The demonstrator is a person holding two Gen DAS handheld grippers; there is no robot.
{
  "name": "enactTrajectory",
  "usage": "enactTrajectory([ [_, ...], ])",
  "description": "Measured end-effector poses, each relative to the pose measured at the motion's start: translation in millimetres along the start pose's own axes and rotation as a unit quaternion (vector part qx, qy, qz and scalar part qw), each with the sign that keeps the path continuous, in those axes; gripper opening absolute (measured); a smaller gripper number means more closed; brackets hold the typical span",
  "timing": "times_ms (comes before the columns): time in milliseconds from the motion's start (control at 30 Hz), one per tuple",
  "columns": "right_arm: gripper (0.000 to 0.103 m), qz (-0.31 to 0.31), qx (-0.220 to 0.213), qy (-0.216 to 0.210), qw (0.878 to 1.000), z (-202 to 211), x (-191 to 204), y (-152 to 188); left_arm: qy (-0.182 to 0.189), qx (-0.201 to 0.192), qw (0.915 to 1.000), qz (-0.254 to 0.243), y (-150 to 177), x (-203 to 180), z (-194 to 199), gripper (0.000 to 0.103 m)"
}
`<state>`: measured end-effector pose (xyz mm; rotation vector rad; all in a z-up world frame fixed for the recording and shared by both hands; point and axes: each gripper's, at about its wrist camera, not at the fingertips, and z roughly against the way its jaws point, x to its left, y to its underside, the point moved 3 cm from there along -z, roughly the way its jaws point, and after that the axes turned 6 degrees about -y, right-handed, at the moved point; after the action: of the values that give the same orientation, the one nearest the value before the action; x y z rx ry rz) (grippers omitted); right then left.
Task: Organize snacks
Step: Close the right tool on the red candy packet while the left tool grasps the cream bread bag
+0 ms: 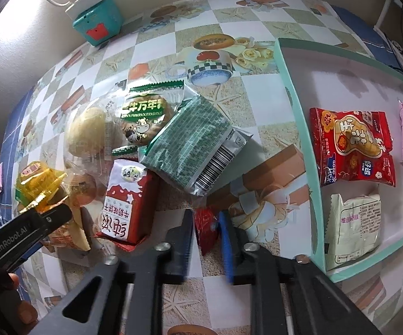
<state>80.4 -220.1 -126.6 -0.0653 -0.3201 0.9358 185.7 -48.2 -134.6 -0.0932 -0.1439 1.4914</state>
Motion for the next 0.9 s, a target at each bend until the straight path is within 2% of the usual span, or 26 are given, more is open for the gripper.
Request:
enactTrajectory([
  [533, 0.018, -0.034, -0.008, -0.038, 0.999, 25, -31, -4, 0.013, 0.006, 0.9998, 0.016, 19, 10, 13, 0.079],
  [900, 0.018, -0.029, -0.035, -0.044, 0.998, 55, -27, -7, 0.024, -0.017, 0.9994, 0.018, 24, 13, 42, 0.079],
])
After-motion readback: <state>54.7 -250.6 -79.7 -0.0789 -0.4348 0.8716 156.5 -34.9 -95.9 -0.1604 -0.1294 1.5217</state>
